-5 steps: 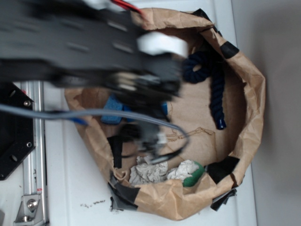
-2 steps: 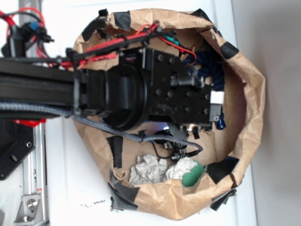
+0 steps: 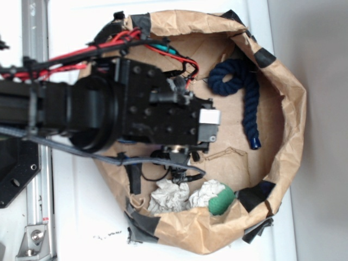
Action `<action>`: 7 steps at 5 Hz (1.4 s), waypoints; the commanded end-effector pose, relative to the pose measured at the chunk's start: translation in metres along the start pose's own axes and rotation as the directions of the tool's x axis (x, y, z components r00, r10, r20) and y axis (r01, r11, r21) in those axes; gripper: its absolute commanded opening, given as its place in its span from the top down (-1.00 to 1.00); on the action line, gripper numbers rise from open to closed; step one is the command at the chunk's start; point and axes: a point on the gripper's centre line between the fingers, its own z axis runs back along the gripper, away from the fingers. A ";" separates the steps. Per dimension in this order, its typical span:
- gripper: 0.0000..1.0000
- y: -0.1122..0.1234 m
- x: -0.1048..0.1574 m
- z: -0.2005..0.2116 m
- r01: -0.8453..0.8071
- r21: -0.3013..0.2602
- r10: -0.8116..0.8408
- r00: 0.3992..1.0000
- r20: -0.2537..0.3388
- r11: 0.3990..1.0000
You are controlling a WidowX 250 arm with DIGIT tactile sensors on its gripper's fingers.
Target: Grab the blue block.
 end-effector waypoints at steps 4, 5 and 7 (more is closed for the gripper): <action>1.00 0.017 0.029 0.121 -0.098 0.016 0.095 0.989 0.111 0.995; 1.00 0.021 0.029 0.151 -0.085 0.022 0.082 0.992 0.101 0.996; 1.00 0.026 0.036 0.139 -0.071 -0.012 0.072 0.994 0.077 0.997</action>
